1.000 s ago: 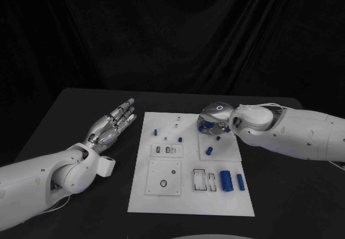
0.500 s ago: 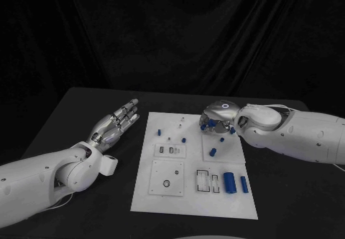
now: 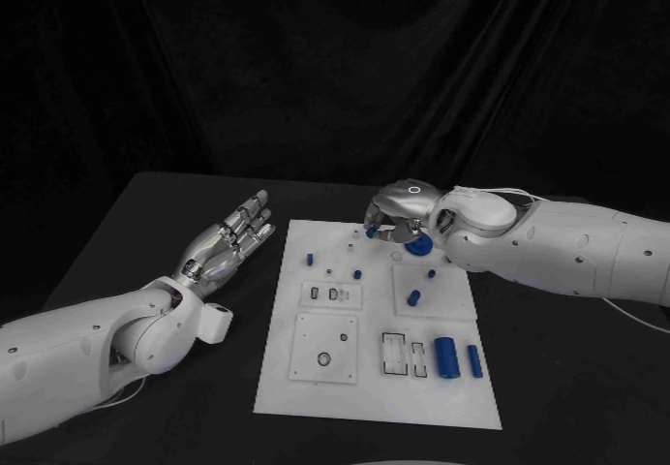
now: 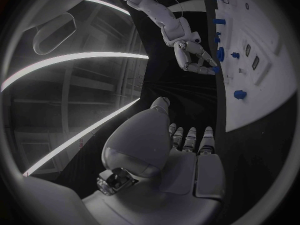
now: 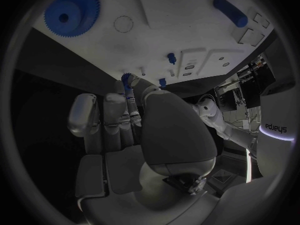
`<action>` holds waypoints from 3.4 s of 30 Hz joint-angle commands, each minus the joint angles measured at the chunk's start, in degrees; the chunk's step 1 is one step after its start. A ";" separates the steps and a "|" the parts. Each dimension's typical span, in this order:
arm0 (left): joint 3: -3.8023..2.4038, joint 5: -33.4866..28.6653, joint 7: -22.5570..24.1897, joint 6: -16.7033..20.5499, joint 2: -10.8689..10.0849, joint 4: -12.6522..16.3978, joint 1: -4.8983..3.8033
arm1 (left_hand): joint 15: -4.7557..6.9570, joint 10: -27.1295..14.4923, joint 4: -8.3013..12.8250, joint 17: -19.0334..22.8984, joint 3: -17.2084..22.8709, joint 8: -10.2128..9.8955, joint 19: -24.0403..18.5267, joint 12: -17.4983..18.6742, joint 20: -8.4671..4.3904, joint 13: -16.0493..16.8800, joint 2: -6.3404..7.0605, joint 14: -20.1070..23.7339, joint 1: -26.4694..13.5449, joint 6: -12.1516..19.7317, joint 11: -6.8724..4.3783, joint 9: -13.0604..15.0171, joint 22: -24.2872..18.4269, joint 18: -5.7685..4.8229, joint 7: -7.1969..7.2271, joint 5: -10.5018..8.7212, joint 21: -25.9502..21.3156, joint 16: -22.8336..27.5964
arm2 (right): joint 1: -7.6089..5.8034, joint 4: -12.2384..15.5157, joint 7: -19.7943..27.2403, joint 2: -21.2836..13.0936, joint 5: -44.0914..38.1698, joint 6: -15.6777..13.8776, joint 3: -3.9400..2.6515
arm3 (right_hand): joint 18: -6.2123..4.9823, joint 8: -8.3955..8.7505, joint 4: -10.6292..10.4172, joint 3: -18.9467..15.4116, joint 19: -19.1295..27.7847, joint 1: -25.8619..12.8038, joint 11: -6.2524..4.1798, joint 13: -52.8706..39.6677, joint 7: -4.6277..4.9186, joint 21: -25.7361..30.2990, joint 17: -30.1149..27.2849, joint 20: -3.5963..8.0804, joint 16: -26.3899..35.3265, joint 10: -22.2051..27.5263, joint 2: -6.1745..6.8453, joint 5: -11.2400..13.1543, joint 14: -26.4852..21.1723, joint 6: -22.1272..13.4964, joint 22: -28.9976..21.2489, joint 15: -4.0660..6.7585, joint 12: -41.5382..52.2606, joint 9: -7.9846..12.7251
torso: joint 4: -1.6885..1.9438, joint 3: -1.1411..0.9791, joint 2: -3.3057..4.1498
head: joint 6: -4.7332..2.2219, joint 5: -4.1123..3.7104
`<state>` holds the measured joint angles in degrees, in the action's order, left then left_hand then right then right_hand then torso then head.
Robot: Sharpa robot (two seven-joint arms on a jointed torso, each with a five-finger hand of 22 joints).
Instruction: Assemble the parts on the task board
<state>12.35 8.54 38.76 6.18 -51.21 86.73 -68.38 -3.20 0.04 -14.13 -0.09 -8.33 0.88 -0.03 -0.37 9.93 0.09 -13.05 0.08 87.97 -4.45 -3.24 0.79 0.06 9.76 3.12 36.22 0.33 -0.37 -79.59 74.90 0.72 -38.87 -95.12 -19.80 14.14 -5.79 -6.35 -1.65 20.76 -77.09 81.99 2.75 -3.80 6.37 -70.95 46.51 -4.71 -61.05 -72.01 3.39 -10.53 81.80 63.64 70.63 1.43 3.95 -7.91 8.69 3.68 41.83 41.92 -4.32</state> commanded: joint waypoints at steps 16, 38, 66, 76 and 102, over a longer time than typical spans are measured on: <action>-0.05 0.09 1.99 -0.70 0.12 0.32 0.00 | -0.47 -0.04 0.89 0.09 1.03 -0.15 0.03 0.37 0.44 -0.09 0.50 -0.08 0.38 0.40 0.60 -0.04 -0.06 0.44 -0.21 0.75 -0.33 0.37 | 1.21 -6.42 -2.36 5.20 0.91 -0.09 -0.31 | 0.57 1.43 -0.99 -0.20 0.02 -1.25 0.88 0.13 0.58 -0.03 -0.26 -0.39 -0.28 1.31 0.79 -0.05 -0.13 -1.85 0.09 -0.46 -0.49 -1.64 | 0.64 -0.27 0.18 | -0.73 -0.20; -0.05 0.09 1.05 -1.59 0.35 0.15 0.00 | -0.79 -0.04 1.71 0.09 1.77 0.40 0.03 0.37 0.67 -0.09 0.51 -0.08 0.36 -2.11 1.09 0.40 -0.06 0.45 -2.35 0.98 -0.33 0.37 | 2.39 -8.44 -3.08 6.75 0.91 0.87 -0.34 | 0.01 2.90 -2.27 0.37 1.83 -2.01 1.64 0.19 0.85 2.18 -2.98 -0.48 1.68 5.87 1.81 0.09 -2.12 -6.84 -1.24 -0.31 -0.50 -0.44 | 0.88 -0.29 0.18 | -0.42 -0.29; -0.04 0.09 0.32 -1.40 -0.09 0.03 0.01 | -1.00 -0.04 2.22 0.09 2.32 0.51 0.03 0.37 0.81 -0.09 0.32 -0.08 0.43 -2.69 1.73 0.48 -0.06 0.44 -3.14 1.03 -0.33 0.37 | -1.15 0.21 -6.99 -2.21 0.91 -1.70 -0.35 | -1.41 2.49 -2.05 -4.40 6.48 -2.21 1.14 -2.17 -0.80 10.42 -10.73 -0.31 7.04 12.22 0.99 0.72 -7.30 -22.05 -5.08 0.06 5.18 3.91 | 0.81 -0.26 0.09 | -0.20 0.15; -0.04 0.09 0.26 -0.68 -0.36 0.01 0.02 | -1.37 -0.04 2.58 0.09 2.51 0.54 0.03 0.37 1.19 -0.09 0.51 -0.08 0.37 -2.89 1.90 0.49 -0.06 0.46 -3.36 1.17 -0.33 0.37 | -1.56 6.07 -8.25 -10.92 5.88 2.02 -0.23 | -0.48 1.95 -4.90 -12.65 3.80 -6.36 -1.96 -75.55 -0.97 9.21 21.84 1.10 -15.62 -5.02 1.38 3.73 0.46 -15.43 0.13 1.21 79.49 1.35 | 0.59 -0.11 -0.14 | -0.37 0.27; -0.04 0.09 -0.43 -1.66 -0.27 -0.24 0.15 | -1.93 -0.04 2.89 0.09 2.86 0.46 0.03 0.37 1.56 -0.09 0.40 -0.08 0.32 -2.68 1.96 0.45 -0.06 0.44 -3.37 1.20 -0.33 0.37 | 1.73 4.06 -10.54 -12.57 7.82 6.79 -0.10 | 3.29 2.57 -9.57 -14.23 -6.49 -8.18 -0.47 -86.20 1.02 -9.81 43.49 -0.23 -28.95 -17.99 2.23 1.67 8.20 -14.78 14.85 -0.30 86.05 -1.20 | 0.28 -0.06 -0.21 | -0.30 0.27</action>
<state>12.36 8.57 38.01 5.10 -51.53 86.36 -68.30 -4.83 -0.02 -11.38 -0.09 -5.57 1.11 -0.04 -0.37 11.17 0.07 -12.83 0.08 88.21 -7.17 -1.64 1.20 0.10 9.75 -0.01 37.11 0.33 -0.37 -78.03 79.18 -8.79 -51.52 -87.52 -13.54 14.06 -3.53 -3.87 -11.15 6.25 -83.34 73.79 1.96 -74.94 6.97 -80.56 74.94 -4.60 -89.86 -84.04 6.11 -8.52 83.99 48.72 74.95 1.47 89.86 -9.22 9.00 3.61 41.58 41.67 -4.09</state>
